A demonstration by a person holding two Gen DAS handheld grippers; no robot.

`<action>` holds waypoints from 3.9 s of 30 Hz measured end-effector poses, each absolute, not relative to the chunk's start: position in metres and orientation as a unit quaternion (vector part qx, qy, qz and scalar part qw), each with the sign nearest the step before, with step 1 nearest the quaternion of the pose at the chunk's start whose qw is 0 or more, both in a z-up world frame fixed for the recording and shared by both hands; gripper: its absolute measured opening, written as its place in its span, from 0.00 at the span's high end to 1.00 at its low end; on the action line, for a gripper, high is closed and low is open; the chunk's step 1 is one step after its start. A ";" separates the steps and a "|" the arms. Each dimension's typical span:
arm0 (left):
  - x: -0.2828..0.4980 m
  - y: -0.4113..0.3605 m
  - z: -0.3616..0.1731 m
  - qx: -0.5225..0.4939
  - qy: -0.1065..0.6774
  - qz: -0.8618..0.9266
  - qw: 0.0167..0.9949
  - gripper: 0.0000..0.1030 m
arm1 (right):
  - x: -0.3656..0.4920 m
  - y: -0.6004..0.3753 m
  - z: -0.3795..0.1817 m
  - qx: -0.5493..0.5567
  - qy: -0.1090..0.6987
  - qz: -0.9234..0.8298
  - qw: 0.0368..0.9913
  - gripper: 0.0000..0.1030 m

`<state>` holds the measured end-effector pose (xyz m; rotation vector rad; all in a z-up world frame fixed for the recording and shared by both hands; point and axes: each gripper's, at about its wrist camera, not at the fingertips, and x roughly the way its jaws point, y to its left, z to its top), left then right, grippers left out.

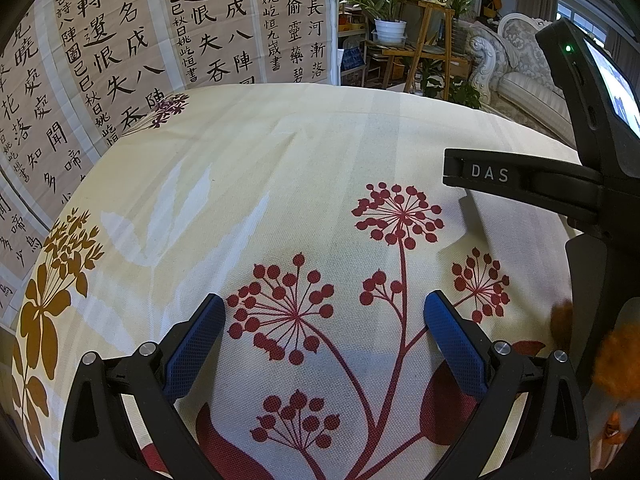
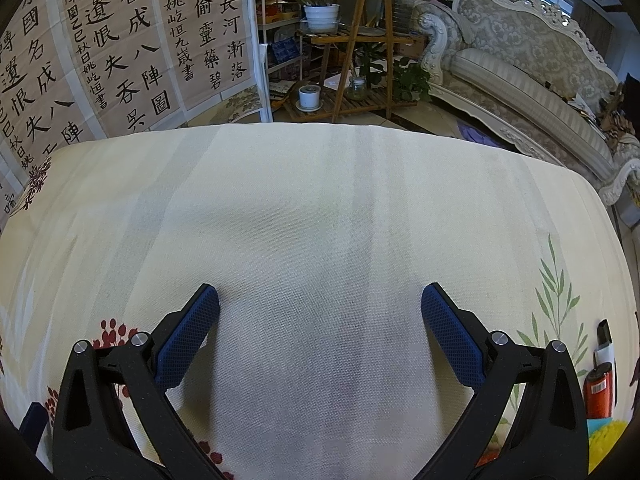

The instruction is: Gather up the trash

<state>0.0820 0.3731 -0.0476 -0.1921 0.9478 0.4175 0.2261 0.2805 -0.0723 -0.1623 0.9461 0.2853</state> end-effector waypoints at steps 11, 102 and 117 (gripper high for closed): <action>0.077 0.373 -0.044 -0.087 0.452 0.188 0.868 0.06 | 0.209 0.295 -0.053 -0.098 0.474 0.232 0.844 0.04; -0.037 0.055 0.012 -0.032 0.332 0.087 0.939 0.07 | -0.020 -0.133 -0.012 -0.019 0.289 0.040 0.956 0.04; -0.037 0.054 0.009 -0.033 0.340 0.089 0.936 0.07 | -0.021 -0.137 -0.016 -0.018 0.297 0.037 0.954 0.04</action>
